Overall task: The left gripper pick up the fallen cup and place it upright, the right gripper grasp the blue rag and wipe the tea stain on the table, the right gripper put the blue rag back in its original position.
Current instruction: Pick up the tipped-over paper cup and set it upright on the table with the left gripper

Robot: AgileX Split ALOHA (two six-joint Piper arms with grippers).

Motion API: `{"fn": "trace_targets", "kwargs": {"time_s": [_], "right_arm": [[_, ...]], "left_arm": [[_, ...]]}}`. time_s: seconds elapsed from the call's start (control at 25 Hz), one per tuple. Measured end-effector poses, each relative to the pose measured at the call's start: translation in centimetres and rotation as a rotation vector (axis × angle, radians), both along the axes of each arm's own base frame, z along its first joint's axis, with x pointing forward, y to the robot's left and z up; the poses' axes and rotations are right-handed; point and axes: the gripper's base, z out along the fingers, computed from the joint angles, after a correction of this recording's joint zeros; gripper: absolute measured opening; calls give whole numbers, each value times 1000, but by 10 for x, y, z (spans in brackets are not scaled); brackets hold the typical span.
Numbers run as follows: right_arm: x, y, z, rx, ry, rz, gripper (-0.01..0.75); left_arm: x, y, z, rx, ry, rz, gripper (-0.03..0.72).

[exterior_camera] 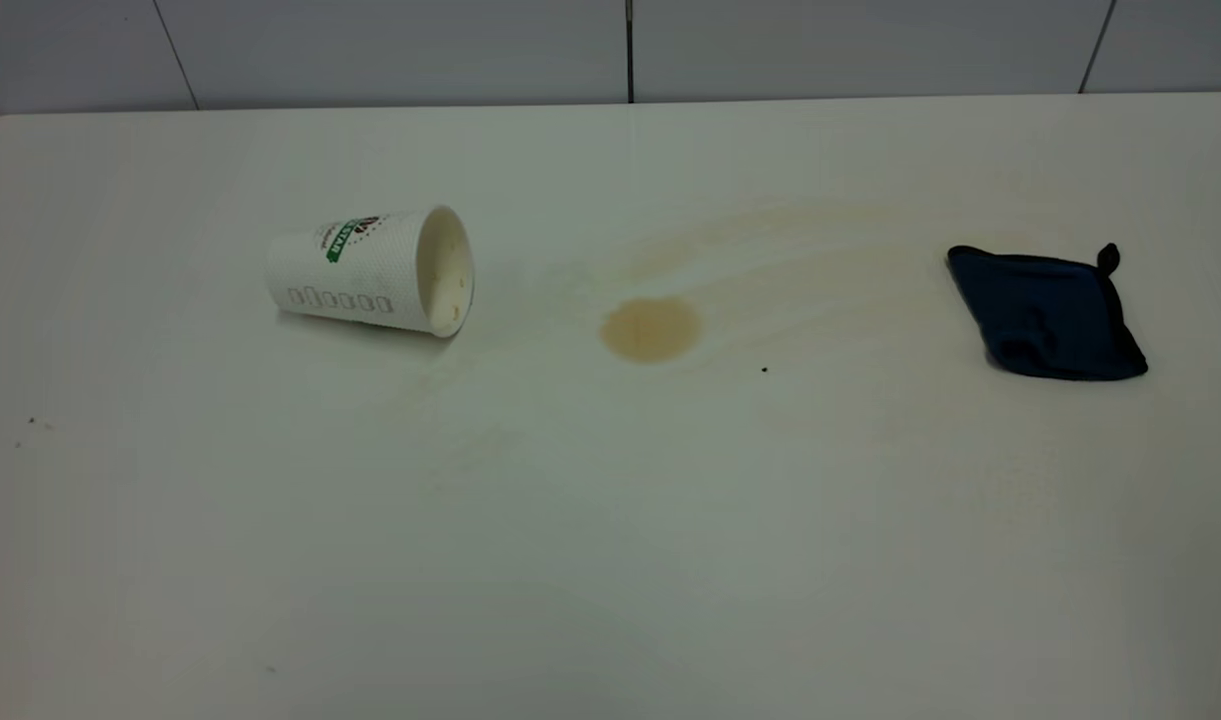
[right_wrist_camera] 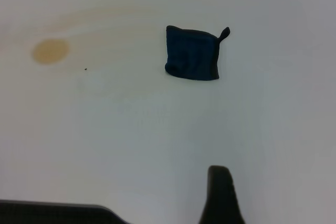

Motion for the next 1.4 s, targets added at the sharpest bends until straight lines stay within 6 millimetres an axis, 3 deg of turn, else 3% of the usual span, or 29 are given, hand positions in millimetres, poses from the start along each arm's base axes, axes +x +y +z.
{"fn": "trace_targets", "kwargs": {"time_s": [0.12,0.28,0.48,0.6,0.8,0.92,1.2,1.4], "right_arm": [[0,0,0,0,0,0,584],[0,0,0,0,0,0,584],[0,0,0,0,0,0,584],[0,0,0,0,0,0,584],[0,0,0,0,0,0,584],[0,0,0,0,0,0,584],[0,0,0,0,0,0,584],[0,0,0,0,0,0,584]], "left_arm": [[11,0,13,11,28,-12,278],[44,-3,31,-2,74,-33,281],[110,-6,49,-5,181,-74,344],[155,-9,53,-28,277,-80,433],[232,-11,45,-41,461,-84,586],[269,-19,36,-7,540,-88,617],[329,-78,3,212,594,-55,620],[348,-130,-26,355,616,-80,619]]}}
